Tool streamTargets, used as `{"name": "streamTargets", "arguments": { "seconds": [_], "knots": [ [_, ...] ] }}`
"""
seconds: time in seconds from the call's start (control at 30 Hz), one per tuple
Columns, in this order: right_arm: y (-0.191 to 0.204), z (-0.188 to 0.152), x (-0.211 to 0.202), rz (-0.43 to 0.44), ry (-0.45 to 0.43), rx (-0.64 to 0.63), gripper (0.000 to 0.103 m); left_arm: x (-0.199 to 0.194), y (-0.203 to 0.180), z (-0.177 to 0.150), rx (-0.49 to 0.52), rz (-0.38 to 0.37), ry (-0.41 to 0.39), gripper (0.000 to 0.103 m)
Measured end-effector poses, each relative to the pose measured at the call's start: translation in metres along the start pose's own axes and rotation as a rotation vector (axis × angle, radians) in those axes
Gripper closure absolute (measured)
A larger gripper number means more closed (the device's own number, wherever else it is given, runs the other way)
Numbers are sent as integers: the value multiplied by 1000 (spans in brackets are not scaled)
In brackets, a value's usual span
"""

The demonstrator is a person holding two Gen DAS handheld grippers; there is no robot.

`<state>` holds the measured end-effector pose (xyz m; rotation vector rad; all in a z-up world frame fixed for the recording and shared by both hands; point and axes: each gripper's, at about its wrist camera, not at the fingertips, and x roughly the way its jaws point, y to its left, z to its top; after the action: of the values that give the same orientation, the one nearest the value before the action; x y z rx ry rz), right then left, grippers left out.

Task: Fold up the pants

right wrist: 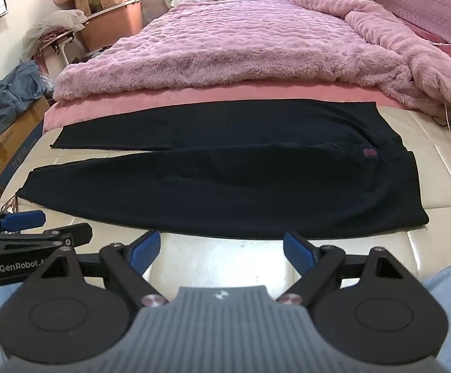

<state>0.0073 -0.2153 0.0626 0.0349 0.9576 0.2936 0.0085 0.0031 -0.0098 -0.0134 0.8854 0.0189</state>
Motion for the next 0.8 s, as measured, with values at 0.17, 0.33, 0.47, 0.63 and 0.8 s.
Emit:
{"name": "streamTargets", "arguments": {
  "seconds": [0.17,0.33,0.47,0.63,0.8],
  "knots": [
    [1,1,1,-4,7,4,21,1,-2,-2,2,-2,15,12],
    [-1,3,5,-9,16,18,21,7,-1,5,-2,-3,29,12],
    [-2,4,9,-8,26,24,21,9,0,6,-7,-3,38,12],
    [-1,5,10,-9,32,21,21,12,-1,4,-5,-1,39,12],
    [1,6,10,-11,30,15,21,12,-1,5,-5,-3,39,12]
  ]
}}
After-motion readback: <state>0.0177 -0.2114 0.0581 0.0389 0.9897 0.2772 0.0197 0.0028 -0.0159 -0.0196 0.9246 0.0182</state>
